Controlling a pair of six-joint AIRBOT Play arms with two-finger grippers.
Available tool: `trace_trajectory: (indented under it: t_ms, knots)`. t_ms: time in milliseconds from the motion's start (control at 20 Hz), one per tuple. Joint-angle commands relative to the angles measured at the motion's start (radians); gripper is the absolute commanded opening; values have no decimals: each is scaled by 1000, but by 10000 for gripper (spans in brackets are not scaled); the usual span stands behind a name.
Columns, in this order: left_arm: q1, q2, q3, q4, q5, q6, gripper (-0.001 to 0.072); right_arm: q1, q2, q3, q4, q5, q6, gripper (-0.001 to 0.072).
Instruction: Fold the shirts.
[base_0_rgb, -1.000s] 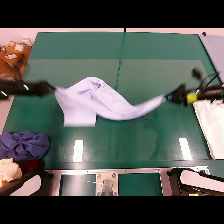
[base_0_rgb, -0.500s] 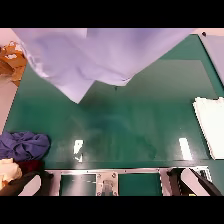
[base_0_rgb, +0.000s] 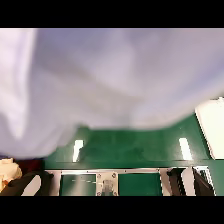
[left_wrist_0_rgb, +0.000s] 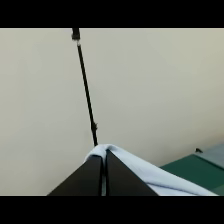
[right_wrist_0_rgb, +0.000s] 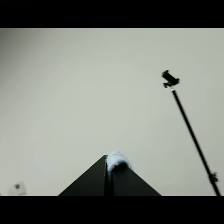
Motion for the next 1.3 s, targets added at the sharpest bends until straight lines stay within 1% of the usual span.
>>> trace_trajectory:
  t_ms: [0, 50, 150, 250, 350, 450, 500, 650, 750, 850, 950, 1000, 1100, 1200, 1250]
  knots:
    - [0, -16, -242, -31, -11, 1, 21, 33, -13, -84, -217, -18, -23, 22]
    - [0, -42, -328, -62, -11, 12, 22, 79, -38, -146, -261, -24, -27, 22]
    - [0, -114, -504, -138, -8, 62, 22, 213, -110, -278, -337, -48, -72, 21]
    - [-35, -202, -645, -166, 42, 116, 23, 380, -217, -419, -399, -145, -117, 22]
    - [-114, -320, -759, -164, 155, 170, 22, 509, -353, -507, -400, -279, -171, 22]
    - [-169, -459, -786, -166, 275, 183, 22, 587, -521, -510, -394, -380, -184, 22]
    - [-180, -519, -786, -175, 326, 183, 23, 601, -605, -490, -385, -393, -184, 22]
    - [-186, -657, -786, -211, 441, 183, 22, 607, -842, -397, -357, -380, -183, 22]
    - [-186, -710, -786, -215, 480, 183, 23, 607, -941, -346, -357, -375, -183, 22]
    - [-186, -750, -784, -217, 513, 183, 22, 607, -998, -310, -357, -374, -183, 22]
    - [-183, -764, -784, -199, 510, 183, 22, 593, -1008, -303, -359, -360, -183, 22]
    - [-175, -762, -784, -169, 488, 182, 22, 575, -1007, -303, -362, -321, -183, 21]
    - [-143, -761, -784, -159, 391, 179, 22, 521, -1004, -307, -404, -214, -161, 21]
    - [-111, -761, -784, -91, 286, 127, 23, 469, -995, -334, -435, -130, -130, 20]
    - [-108, -761, -784, -28, 245, 83, 23, 448, -984, -358, -446, -100, -130, 20]
